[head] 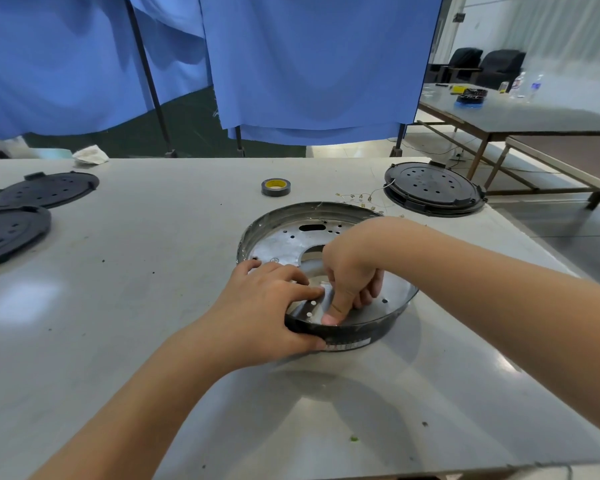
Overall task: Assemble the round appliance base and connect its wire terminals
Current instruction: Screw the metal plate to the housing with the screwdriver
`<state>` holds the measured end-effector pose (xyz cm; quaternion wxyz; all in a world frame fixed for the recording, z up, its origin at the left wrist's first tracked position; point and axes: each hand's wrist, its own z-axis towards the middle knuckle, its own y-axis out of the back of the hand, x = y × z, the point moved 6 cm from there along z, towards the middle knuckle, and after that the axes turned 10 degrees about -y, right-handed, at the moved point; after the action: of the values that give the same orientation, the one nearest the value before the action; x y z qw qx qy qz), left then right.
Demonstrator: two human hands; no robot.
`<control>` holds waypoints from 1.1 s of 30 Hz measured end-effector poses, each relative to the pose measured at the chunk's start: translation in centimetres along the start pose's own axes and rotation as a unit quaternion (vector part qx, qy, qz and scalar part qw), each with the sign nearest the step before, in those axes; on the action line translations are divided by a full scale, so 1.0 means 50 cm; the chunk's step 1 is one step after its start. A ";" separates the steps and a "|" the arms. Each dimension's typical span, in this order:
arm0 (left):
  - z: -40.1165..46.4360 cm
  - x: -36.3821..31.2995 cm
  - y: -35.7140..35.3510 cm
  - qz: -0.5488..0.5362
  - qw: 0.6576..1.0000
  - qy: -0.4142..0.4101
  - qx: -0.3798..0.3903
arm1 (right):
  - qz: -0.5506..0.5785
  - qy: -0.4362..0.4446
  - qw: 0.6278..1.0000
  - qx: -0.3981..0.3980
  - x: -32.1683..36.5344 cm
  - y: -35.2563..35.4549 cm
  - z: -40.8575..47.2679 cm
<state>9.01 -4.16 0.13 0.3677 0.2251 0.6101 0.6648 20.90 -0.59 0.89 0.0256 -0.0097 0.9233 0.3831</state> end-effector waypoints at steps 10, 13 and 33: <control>0.001 -0.002 0.009 -0.052 0.997 0.007 0.048 | 0.265 0.116 0.922 -0.258 -0.154 0.061 -0.089; 0.018 0.000 0.024 -0.118 0.988 0.035 0.092 | 0.268 -0.024 0.879 -0.394 -0.280 0.076 -0.068; 0.091 0.022 0.024 -0.132 0.969 0.072 0.196 | 0.340 -0.176 0.867 -0.318 -0.358 0.007 -0.002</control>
<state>11.47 -0.39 1.86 0.3559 0.1614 0.7777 0.4925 38.74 -0.45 2.15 0.0508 0.3651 0.6778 0.6362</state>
